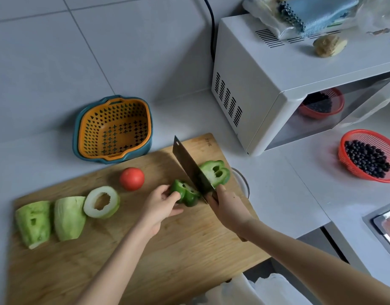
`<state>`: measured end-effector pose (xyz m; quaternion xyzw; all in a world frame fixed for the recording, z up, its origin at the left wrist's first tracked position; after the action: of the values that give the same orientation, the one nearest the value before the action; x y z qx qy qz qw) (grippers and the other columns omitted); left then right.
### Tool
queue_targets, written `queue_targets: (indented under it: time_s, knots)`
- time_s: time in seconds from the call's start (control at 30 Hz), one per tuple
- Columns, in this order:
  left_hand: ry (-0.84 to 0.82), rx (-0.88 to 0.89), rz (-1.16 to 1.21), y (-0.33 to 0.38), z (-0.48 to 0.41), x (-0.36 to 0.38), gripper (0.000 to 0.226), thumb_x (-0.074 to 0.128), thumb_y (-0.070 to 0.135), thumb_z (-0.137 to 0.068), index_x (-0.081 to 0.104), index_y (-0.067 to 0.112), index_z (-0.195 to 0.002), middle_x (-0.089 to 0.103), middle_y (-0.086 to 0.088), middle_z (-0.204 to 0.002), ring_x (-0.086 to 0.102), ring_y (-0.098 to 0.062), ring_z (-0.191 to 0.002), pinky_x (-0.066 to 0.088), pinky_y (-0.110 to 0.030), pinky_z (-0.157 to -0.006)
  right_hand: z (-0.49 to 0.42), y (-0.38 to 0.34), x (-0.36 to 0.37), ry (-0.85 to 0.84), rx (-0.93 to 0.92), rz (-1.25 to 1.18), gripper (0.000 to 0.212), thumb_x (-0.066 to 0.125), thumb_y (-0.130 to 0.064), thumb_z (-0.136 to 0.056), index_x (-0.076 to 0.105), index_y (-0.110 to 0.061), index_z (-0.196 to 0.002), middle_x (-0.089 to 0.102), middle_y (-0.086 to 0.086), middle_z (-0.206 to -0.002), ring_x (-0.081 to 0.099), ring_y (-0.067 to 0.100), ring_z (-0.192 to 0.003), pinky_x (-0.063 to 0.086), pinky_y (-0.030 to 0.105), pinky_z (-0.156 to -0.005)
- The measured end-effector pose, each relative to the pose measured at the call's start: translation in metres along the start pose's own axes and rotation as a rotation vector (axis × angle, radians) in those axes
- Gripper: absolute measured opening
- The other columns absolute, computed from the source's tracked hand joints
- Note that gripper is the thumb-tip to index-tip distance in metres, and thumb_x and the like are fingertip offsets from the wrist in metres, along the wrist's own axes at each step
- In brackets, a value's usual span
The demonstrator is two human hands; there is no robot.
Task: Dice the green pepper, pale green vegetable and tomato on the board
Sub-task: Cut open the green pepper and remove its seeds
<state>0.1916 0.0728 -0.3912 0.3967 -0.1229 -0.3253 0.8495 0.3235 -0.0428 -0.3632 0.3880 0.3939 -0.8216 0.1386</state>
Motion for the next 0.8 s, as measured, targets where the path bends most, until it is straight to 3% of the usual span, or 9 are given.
queue_targets:
  time_s: [0.17, 0.3, 0.37, 0.43, 0.5, 0.57, 0.7, 0.8]
  knots:
    - [0.002, -0.089, -0.079, -0.017, 0.009, -0.003, 0.040, 0.067, 0.022, -0.086, 0.050, 0.008, -0.120, 0.058, -0.009, -0.114, 0.061, -0.023, -0.101, 0.058, -0.041, -0.078, 0.006, -0.012, 0.007, -0.004, -0.045, 0.007, 0.022, 0.039, -0.032, -0.099, 0.040, -0.011, -0.093, 0.052, 0.001, -0.071, 0.054, 0.024, -0.063, 0.043, 0.037, -0.056]
    - [0.052, -0.032, -0.165, -0.015, 0.013, -0.003, 0.053, 0.064, 0.022, -0.089, 0.043, 0.004, -0.135, 0.057, -0.003, -0.108, 0.059, -0.019, -0.097, 0.057, -0.034, -0.075, 0.008, -0.015, 0.007, -0.003, -0.075, -0.013, 0.020, 0.046, -0.031, -0.095, 0.040, -0.013, -0.088, 0.047, -0.005, -0.065, 0.046, 0.015, -0.057, 0.036, 0.026, -0.050]
    - [0.052, -0.031, -0.116, -0.016, 0.018, -0.006, 0.054, 0.064, 0.019, -0.090, 0.042, 0.000, -0.136, 0.056, 0.000, -0.098, 0.059, -0.017, -0.090, 0.057, -0.034, -0.072, 0.011, -0.018, 0.008, -0.017, -0.101, -0.024, 0.017, 0.050, -0.028, -0.092, 0.046, -0.012, -0.098, 0.054, -0.003, -0.074, 0.051, 0.016, -0.066, 0.039, 0.025, -0.053]
    - [0.072, -0.059, -0.048, -0.022, 0.023, -0.019, 0.048, 0.066, 0.015, -0.088, 0.047, 0.003, -0.130, 0.059, -0.005, -0.102, 0.060, -0.017, -0.088, 0.057, -0.037, -0.073, 0.014, -0.020, 0.011, -0.032, -0.116, -0.036, 0.027, 0.052, -0.026, -0.090, 0.047, -0.014, -0.113, 0.062, 0.001, -0.091, 0.056, 0.018, -0.077, 0.043, 0.026, -0.063]
    - [0.095, -0.098, 0.043, -0.031, 0.030, -0.039, 0.023, 0.066, 0.010, -0.087, 0.054, 0.007, -0.105, 0.062, -0.008, -0.101, 0.062, -0.019, -0.090, 0.056, -0.039, -0.072, 0.018, -0.021, 0.020, -0.044, -0.122, -0.020, 0.033, 0.053, -0.027, -0.090, 0.044, -0.015, -0.120, 0.064, 0.005, -0.101, 0.059, 0.021, -0.085, 0.047, 0.030, -0.070]
    - [0.090, -0.154, 0.158, -0.042, 0.037, -0.060, 0.015, 0.065, 0.005, -0.086, 0.057, 0.004, -0.098, 0.063, -0.015, -0.110, 0.062, -0.026, -0.098, 0.055, -0.042, -0.071, 0.021, -0.022, 0.028, -0.039, -0.118, -0.005, 0.035, 0.053, -0.026, -0.091, 0.042, -0.015, -0.123, 0.064, 0.006, -0.104, 0.061, 0.024, -0.088, 0.050, 0.033, -0.073]
    - [0.015, -0.169, 0.383, -0.051, 0.051, -0.087, 0.047, 0.060, -0.003, -0.081, 0.046, 0.004, -0.125, 0.061, -0.014, -0.122, 0.062, -0.027, -0.105, 0.053, -0.049, -0.076, 0.022, -0.023, 0.039, -0.008, -0.112, 0.044, 0.027, 0.050, -0.026, -0.093, 0.040, -0.015, -0.116, 0.064, 0.005, -0.100, 0.059, 0.023, -0.081, 0.050, 0.035, -0.069]
    - [-0.055, -0.159, 0.496, -0.051, 0.062, -0.091, 0.049, 0.060, -0.003, -0.070, 0.050, 0.005, -0.118, 0.061, -0.018, -0.122, 0.060, -0.031, -0.108, 0.049, -0.054, -0.082, 0.024, -0.025, 0.044, 0.025, -0.118, 0.147, 0.024, 0.044, -0.030, -0.096, 0.040, -0.016, -0.115, 0.062, 0.004, -0.094, 0.057, 0.022, -0.074, 0.049, 0.035, -0.061]
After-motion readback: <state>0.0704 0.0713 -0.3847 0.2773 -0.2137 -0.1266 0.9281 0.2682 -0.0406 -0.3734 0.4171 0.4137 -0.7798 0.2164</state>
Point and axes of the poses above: each hand's wrist, its own z-axis away from the middle knuckle, its own x-axis out of the palm, y = z × x, the point moved 10 cm from there along -z, towards the middle knuckle
